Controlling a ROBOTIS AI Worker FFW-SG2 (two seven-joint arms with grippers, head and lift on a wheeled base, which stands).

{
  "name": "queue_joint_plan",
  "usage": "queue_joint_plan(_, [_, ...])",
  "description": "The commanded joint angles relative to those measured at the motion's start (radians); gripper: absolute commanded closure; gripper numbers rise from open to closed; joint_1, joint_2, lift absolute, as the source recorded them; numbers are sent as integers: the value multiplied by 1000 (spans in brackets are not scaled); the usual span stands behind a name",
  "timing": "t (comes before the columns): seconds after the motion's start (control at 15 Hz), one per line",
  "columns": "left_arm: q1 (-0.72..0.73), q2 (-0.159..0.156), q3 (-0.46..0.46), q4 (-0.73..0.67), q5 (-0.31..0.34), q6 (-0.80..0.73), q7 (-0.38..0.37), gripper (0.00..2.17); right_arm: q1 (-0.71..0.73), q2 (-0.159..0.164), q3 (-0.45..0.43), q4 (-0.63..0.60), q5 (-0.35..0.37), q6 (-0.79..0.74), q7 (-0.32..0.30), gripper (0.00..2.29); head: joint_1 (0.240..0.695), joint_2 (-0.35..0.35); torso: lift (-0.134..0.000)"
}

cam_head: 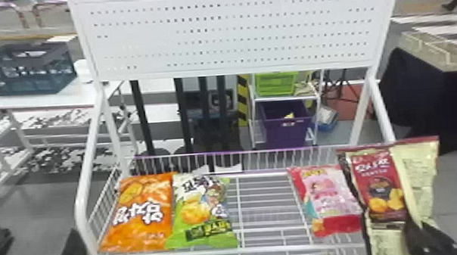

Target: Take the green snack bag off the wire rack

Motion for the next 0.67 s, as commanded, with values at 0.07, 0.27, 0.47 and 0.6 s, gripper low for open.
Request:
queue_joint_plan(0.07, [0, 0, -6, -1, 0, -4, 0, 87, 0, 2, 0, -2, 2, 0, 1, 2246, 499, 0, 0])
queue_joint_plan(0.27, [0, 0, -8, -1, -1, -4, 0, 87, 3, 2, 0, -3, 2, 0, 1, 2246, 499, 0, 0])
queue_joint_plan(0.47, [0, 0, -11, -1, -3, -4, 0, 87, 6, 2, 0, -8, 3, 0, 1, 2246, 499, 0, 0])
queue_joint_plan(0.6, [0, 0, -12, -1, -5, -4, 0, 87, 9, 2, 0, -8, 5, 0, 1, 2246, 499, 0, 0])
